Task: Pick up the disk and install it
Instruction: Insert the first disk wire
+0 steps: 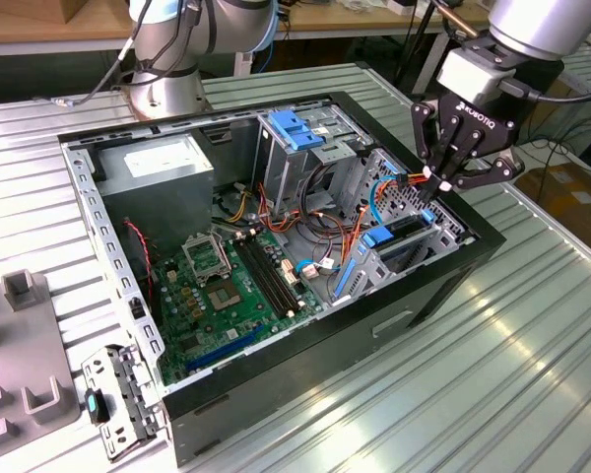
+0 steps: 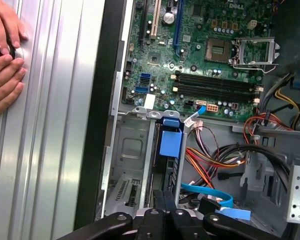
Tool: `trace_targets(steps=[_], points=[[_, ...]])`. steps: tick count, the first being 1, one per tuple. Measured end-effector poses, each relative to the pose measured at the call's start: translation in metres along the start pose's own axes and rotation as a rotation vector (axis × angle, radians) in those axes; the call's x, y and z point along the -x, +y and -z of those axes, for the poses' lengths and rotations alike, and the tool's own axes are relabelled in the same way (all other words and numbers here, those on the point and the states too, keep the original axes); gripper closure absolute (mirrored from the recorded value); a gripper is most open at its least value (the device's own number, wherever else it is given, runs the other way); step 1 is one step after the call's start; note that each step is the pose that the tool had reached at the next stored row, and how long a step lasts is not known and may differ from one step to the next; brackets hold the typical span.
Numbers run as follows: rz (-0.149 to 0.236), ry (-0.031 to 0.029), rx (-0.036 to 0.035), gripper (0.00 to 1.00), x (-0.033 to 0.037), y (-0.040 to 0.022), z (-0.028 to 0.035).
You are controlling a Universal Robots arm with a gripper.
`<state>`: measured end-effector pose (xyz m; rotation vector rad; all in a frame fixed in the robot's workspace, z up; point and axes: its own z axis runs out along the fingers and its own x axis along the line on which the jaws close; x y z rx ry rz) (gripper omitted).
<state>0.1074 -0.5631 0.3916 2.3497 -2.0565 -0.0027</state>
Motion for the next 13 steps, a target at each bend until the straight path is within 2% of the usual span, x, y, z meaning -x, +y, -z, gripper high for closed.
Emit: trace_targets(steps=[6, 13], points=[[0.001, 0.0001, 0.0000, 0.89, 0.0000, -0.0006, 0.0001], [0.005, 0.0001, -0.0001, 0.89, -0.0006, -0.0058, 0.0001]])
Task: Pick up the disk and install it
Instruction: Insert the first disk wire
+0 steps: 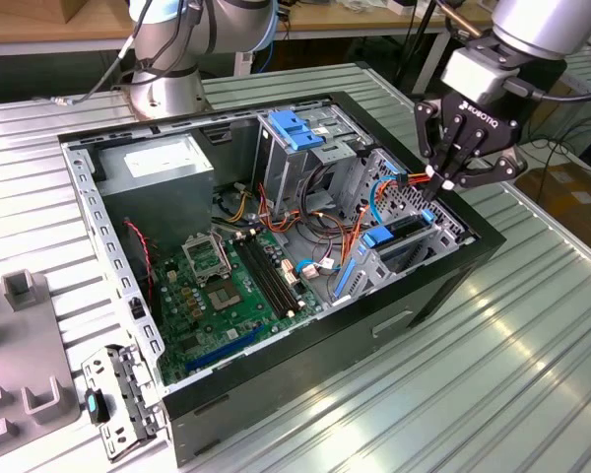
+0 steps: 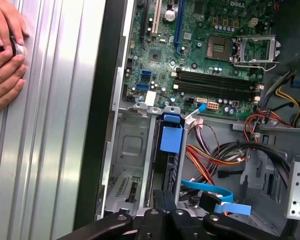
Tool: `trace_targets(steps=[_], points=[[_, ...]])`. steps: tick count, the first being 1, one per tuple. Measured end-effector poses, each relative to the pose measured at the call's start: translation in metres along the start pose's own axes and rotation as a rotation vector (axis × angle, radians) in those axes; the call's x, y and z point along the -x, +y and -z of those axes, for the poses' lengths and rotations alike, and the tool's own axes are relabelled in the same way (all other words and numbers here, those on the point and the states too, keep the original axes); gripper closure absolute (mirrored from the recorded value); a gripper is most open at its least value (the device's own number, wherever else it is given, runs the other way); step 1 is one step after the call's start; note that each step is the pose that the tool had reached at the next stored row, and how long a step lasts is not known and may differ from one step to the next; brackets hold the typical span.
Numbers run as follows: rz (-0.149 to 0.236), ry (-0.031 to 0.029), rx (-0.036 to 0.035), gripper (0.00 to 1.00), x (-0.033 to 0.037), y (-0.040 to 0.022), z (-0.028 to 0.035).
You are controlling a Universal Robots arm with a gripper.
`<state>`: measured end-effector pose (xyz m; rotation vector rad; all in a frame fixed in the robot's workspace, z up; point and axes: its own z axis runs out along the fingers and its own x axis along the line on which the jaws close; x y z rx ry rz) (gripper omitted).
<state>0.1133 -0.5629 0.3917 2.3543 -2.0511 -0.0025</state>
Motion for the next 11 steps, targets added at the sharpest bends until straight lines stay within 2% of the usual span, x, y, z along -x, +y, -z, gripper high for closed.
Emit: trace_targets(steps=[8, 11], points=[[0.004, 0.0000, 0.0000, 0.89, -0.0012, -0.0094, 0.0001], [0.005, 0.0001, -0.0001, 0.89, -0.0014, -0.0105, 0.0001]])
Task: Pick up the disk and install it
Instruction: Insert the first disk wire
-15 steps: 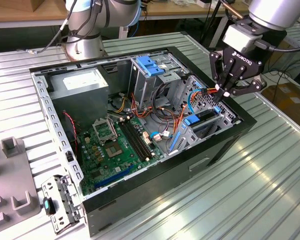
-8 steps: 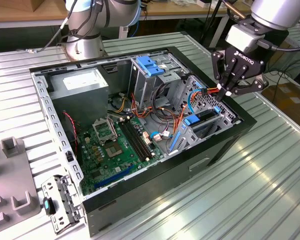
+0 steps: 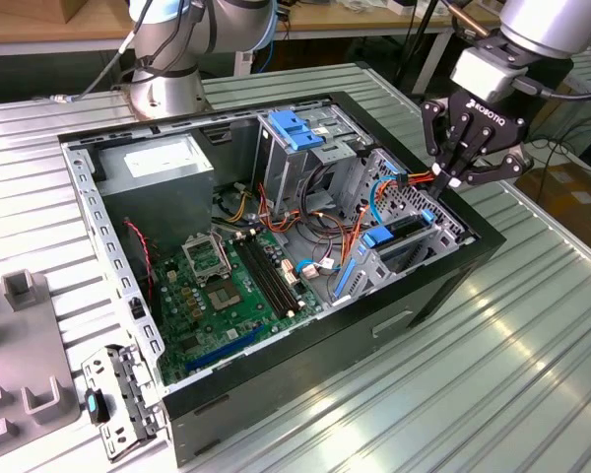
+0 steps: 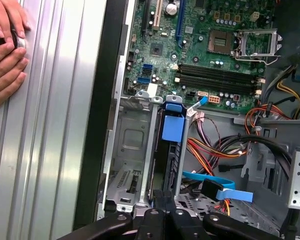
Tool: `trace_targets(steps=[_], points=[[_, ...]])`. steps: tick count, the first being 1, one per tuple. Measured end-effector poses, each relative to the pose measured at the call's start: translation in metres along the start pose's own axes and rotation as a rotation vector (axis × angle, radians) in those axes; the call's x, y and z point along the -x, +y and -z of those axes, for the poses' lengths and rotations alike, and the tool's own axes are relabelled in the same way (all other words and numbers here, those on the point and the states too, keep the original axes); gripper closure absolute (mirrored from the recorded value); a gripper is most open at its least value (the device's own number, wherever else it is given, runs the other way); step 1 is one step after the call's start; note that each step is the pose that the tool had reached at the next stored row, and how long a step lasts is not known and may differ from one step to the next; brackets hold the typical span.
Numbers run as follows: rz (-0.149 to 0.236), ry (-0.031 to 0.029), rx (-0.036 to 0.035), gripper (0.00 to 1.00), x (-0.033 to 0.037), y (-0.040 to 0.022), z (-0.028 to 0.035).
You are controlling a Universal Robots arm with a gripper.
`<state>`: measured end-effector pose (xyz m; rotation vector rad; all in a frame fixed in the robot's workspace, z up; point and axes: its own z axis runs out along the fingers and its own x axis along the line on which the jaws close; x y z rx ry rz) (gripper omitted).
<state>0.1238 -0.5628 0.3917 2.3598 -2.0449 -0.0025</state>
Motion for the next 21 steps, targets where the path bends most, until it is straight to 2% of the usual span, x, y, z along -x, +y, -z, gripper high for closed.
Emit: trace_targets(steps=[3, 8, 16, 21], points=[[0.026, 0.0004, -0.0002, 0.89, 0.0000, -0.0001, 0.0000], [0.104, 0.0017, -0.0011, 0.89, -0.0001, -0.0004, 0.0011], [0.110, 0.0019, -0.0012, 0.89, -0.0001, -0.0011, 0.0018], [0.118, 0.0018, -0.0013, 0.89, -0.0010, -0.0087, 0.0017]])
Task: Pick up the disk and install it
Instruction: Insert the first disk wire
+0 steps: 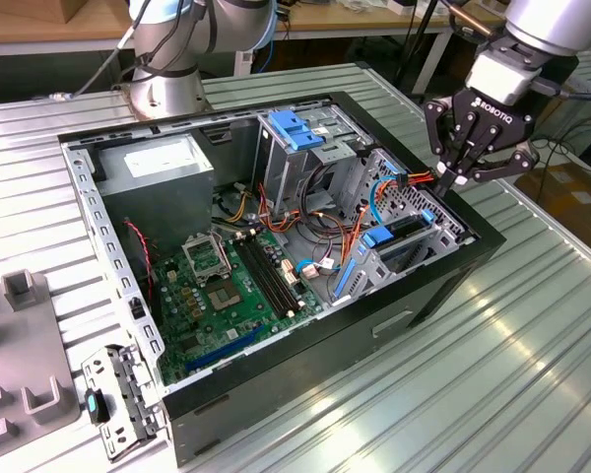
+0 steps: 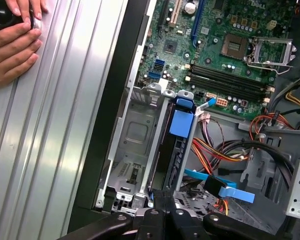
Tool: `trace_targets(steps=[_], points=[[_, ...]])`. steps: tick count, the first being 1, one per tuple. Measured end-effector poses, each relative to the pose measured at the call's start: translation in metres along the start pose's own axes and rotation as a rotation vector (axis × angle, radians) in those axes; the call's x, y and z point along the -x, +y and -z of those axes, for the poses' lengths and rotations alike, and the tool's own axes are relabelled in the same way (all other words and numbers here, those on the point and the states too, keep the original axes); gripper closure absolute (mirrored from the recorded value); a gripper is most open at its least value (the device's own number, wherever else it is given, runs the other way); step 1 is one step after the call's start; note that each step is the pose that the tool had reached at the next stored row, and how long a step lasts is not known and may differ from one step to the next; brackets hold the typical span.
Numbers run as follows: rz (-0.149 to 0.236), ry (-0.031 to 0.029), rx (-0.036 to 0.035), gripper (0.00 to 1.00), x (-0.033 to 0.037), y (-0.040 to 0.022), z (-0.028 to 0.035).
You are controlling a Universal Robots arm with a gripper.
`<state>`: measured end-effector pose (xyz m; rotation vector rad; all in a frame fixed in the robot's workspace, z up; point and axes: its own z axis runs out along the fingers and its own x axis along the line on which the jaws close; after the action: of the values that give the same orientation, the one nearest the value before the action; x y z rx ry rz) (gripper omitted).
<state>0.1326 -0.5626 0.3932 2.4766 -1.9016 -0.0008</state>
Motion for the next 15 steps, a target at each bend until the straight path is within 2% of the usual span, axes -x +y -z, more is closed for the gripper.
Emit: trace_targets(steps=[3, 5, 7, 12, 15], points=[[0.024, 0.0003, -0.0003, 0.89, -0.0004, -0.0014, -0.0001], [0.065, -0.0011, -0.0013, 0.89, -0.0007, -0.0025, 0.0000], [0.084, -0.0018, -0.0016, 0.89, -0.0011, -0.0040, 0.0004], [0.087, -0.0020, -0.0009, 0.89, -0.0010, -0.0098, 0.0008], [0.092, -0.0019, -0.0008, 0.89, 0.0014, -0.0143, 0.0008]])
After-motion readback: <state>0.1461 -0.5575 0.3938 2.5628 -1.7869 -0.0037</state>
